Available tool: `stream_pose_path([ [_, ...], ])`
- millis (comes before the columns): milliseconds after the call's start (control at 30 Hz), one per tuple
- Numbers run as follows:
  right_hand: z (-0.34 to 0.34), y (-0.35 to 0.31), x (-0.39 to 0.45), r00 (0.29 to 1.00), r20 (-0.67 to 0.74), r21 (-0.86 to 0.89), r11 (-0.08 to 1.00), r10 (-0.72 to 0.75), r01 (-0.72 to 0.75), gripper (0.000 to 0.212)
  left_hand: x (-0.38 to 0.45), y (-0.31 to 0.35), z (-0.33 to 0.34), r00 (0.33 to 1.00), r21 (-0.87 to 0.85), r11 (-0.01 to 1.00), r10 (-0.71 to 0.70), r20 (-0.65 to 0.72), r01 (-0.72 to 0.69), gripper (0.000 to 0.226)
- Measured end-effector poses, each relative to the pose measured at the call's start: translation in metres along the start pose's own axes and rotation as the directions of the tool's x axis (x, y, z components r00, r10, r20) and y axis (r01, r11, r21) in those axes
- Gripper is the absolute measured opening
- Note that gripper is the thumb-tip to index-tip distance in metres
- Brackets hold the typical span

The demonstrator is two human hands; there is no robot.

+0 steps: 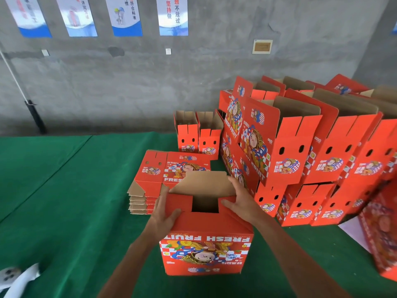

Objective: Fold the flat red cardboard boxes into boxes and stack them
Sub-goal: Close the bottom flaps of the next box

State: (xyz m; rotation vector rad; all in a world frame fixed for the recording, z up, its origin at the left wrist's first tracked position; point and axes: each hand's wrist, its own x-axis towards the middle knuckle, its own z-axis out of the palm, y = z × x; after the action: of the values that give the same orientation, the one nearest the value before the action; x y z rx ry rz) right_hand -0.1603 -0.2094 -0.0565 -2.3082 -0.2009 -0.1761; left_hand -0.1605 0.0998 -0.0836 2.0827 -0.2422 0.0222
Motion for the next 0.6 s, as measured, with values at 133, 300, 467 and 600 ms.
stream_pose_path([
  [133, 0.001, 0.000, -0.006, 0.999, -0.025, 0.078, 0.997, 0.031, -0.029, 0.047, 0.007, 0.010, -0.002, 0.997, 0.073, 0.994, 0.073, 0.034, -0.076, 0.101],
  [300, -0.003, -0.003, -0.018, 0.999, 0.044, 0.252, 0.968, 0.009, -0.020, 0.042, 0.006, 0.015, 0.002, 0.986, 0.077, 0.983, 0.165, 0.021, -0.166, 0.071],
  [467, 0.001, 0.006, -0.020, 0.993, 0.118, 0.019, 1.000, 0.011, -0.013, 0.058, 0.003, 0.024, 0.002, 0.998, 0.159, 0.987, -0.005, 0.061, -0.005, 0.049],
  [600, 0.002, 0.004, -0.021, 0.988, 0.149, -0.088, 0.996, 0.044, -0.032, 0.084, 0.003, 0.029, 0.008, 0.983, 0.502, 0.865, -0.104, 0.154, 0.013, 0.091],
])
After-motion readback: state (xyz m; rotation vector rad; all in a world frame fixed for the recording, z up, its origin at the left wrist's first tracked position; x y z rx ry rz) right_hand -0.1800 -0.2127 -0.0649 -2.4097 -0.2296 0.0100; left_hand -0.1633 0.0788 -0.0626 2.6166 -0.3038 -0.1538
